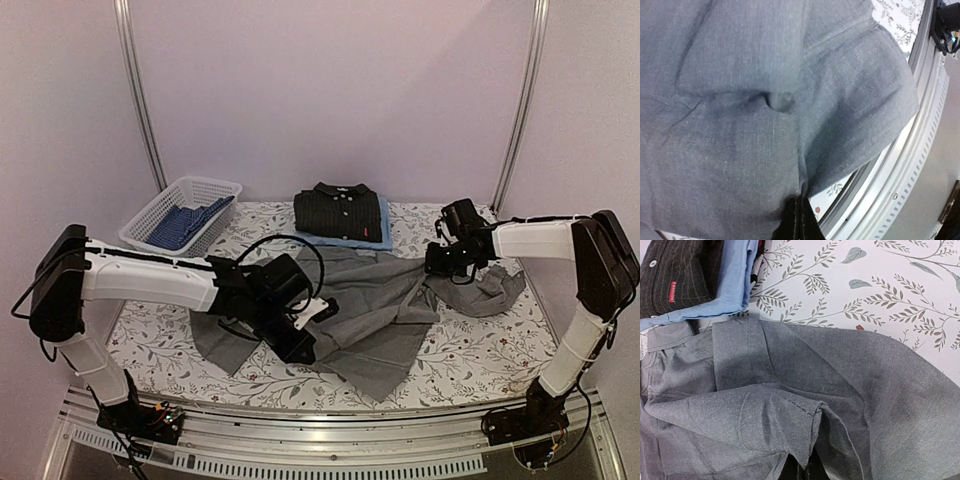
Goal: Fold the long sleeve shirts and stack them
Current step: Flatten out the crumpled shirt at the center of the board.
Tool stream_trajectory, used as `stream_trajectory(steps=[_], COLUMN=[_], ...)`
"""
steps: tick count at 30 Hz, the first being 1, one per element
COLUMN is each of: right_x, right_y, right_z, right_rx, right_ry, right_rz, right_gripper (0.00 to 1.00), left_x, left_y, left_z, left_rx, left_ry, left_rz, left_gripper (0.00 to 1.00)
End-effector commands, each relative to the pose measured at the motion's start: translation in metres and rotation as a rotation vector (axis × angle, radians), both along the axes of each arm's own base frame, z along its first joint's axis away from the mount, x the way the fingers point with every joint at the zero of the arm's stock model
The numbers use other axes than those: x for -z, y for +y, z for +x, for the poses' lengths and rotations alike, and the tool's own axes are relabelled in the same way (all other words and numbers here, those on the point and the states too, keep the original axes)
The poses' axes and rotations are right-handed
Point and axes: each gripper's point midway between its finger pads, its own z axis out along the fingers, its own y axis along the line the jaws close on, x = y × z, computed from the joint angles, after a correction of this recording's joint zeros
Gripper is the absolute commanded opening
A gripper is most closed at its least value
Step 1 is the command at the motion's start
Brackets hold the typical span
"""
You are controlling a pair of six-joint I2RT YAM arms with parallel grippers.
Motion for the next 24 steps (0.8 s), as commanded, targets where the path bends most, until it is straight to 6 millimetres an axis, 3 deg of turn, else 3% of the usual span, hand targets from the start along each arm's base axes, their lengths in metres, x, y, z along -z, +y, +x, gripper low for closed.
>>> stream_trajectory(steps=[1, 4, 6, 8, 10, 13, 16, 19, 24], right_x=[0.010, 0.019, 0.022, 0.020, 0.003, -0.018, -0.031, -0.031, -0.013], right_y=[-0.017, -0.017, -0.020, -0.023, -0.021, -0.011, 0.004, 0.025, 0.048], right_z=[0.009, 0.001, -0.009, -0.019, -0.029, -0.051, -0.081, -0.119, -0.166], right_rx=[0.017, -0.001, -0.006, -0.006, -0.010, -0.040, -0.083, -0.144, -0.232], right_ry=[0.017, 0.058, 0.079, 0.084, 0.056, 0.022, 0.006, 0.017, 0.040], right_rz=[-0.110, -0.118, -0.131, -0.130, -0.118, -0.120, -0.123, -0.103, -0.075], right_gripper=[0.00, 0.02, 0.10, 0.24, 0.40, 0.54, 0.60, 0.61, 0.62], left_x=[-0.013, -0.015, -0.017, -0.019, -0.020, -0.025, -0.026, -0.030, -0.047], left_y=[-0.003, -0.001, 0.002, 0.002, 0.002, -0.001, 0.002, 0.004, 0.001], left_z=[-0.021, -0.029, -0.030, -0.027, -0.023, -0.017, -0.005, 0.010, 0.021], left_rx=[0.076, 0.101, 0.100, 0.090, 0.076, 0.062, 0.021, -0.028, -0.048], left_ry=[0.043, 0.071, 0.068, 0.062, 0.055, 0.050, 0.027, 0.015, 0.022], left_rz=[-0.067, -0.082, -0.086, -0.091, -0.097, -0.123, -0.109, -0.110, -0.163], left_gripper=[0.00, 0.00, 0.00, 0.00, 0.00, 0.00, 0.00, 0.00, 0.00])
